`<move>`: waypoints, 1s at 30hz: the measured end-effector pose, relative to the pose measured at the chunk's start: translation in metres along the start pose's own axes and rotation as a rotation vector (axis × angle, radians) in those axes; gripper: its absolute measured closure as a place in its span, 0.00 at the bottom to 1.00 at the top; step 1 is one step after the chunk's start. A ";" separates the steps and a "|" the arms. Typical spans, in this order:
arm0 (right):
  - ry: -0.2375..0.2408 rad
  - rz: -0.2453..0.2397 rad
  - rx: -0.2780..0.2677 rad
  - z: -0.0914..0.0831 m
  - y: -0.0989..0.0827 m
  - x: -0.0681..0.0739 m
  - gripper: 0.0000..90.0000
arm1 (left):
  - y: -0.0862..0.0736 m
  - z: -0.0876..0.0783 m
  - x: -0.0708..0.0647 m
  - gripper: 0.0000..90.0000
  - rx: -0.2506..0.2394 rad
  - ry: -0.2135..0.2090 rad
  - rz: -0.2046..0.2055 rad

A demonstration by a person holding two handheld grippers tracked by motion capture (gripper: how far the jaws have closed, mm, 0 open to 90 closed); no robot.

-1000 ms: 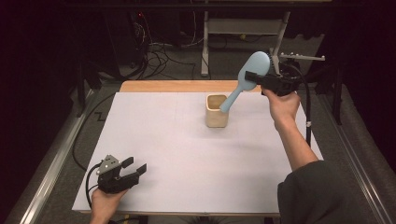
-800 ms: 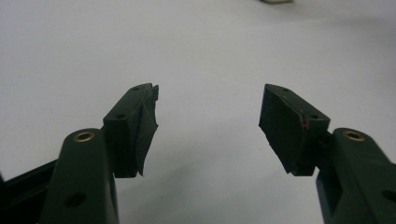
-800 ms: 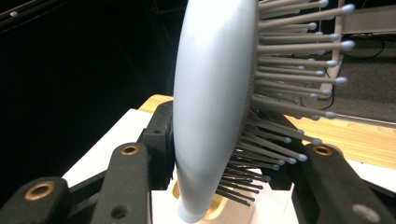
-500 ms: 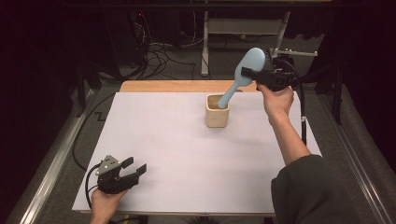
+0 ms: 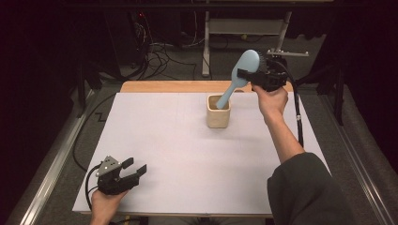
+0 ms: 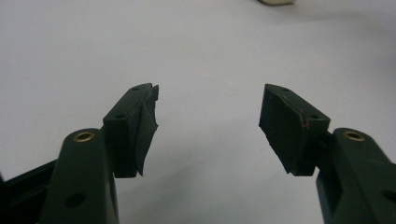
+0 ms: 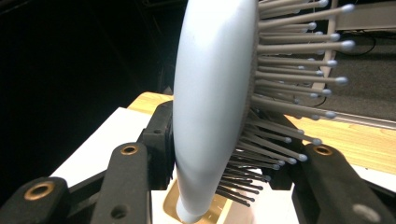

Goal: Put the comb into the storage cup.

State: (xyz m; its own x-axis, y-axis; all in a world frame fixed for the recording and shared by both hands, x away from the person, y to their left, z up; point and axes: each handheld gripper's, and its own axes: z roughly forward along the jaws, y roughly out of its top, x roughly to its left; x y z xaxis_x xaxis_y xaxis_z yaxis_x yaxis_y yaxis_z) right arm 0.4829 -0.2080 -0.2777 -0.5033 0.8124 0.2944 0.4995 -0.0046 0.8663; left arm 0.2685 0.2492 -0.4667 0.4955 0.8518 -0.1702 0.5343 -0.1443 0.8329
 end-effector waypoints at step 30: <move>-0.048 -0.082 0.104 0.037 -0.024 0.012 0.60 | -0.001 -0.001 0.000 0.41 -0.005 0.007 0.007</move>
State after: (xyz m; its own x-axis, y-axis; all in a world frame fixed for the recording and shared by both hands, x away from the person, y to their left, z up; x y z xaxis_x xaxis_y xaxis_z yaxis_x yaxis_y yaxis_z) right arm 0.4908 -0.1769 -0.3099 -0.5121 0.8346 0.2030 0.5298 0.1209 0.8395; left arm 0.2675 0.2494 -0.4668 0.4949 0.8540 -0.1607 0.5273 -0.1481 0.8367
